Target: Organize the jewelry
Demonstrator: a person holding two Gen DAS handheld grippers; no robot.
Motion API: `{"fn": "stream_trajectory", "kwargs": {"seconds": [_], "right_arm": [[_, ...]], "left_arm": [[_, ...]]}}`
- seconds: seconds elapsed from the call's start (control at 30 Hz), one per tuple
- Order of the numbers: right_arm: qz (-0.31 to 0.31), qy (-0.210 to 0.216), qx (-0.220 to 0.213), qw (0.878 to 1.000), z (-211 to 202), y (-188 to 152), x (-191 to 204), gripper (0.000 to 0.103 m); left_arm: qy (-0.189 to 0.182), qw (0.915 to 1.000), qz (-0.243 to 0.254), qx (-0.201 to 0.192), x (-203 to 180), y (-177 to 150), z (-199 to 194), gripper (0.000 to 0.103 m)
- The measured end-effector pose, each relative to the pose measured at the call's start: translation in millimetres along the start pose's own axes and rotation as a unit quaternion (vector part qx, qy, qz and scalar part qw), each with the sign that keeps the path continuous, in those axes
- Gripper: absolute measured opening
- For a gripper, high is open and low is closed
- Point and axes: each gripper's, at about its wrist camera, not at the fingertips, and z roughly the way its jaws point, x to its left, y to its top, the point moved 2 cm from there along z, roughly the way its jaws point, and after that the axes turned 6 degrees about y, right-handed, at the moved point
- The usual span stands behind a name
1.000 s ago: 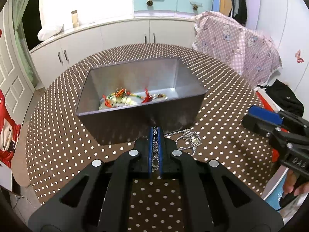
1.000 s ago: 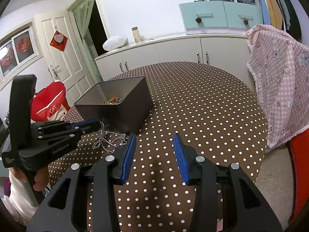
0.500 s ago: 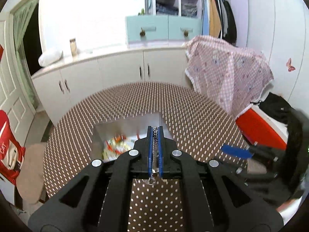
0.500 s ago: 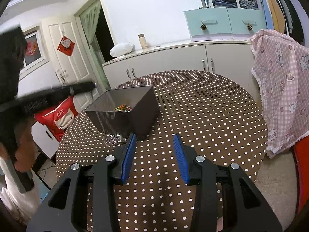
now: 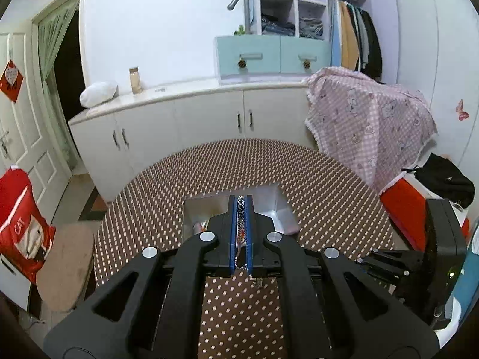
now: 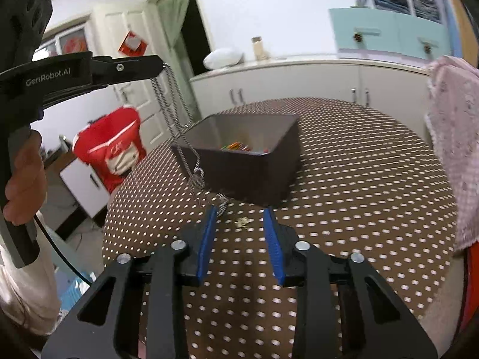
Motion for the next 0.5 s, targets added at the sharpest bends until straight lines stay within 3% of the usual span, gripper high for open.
{"fn": "stream_trajectory", "kwargs": {"seconds": [0.17,0.27,0.4,0.5], "right_arm": [[-0.023,-0.019,0.045,0.999,29,-1,6,0.018],[-0.052,-0.054,0.071,0.995,45,-2,11,0.011],[-0.065,-0.075,0.079,0.992,51,-3,11,0.0],[-0.062,-0.076,0.079,0.992,49,-2,7,0.0]], "left_arm": [[-0.001,0.9994,-0.015,0.03,16,-23,16,0.005],[0.006,0.9992,-0.018,0.035,23,-33,24,0.005],[-0.006,0.9982,-0.034,0.05,34,-43,36,0.005],[-0.014,0.9971,-0.048,0.057,41,-45,42,0.005]]}}
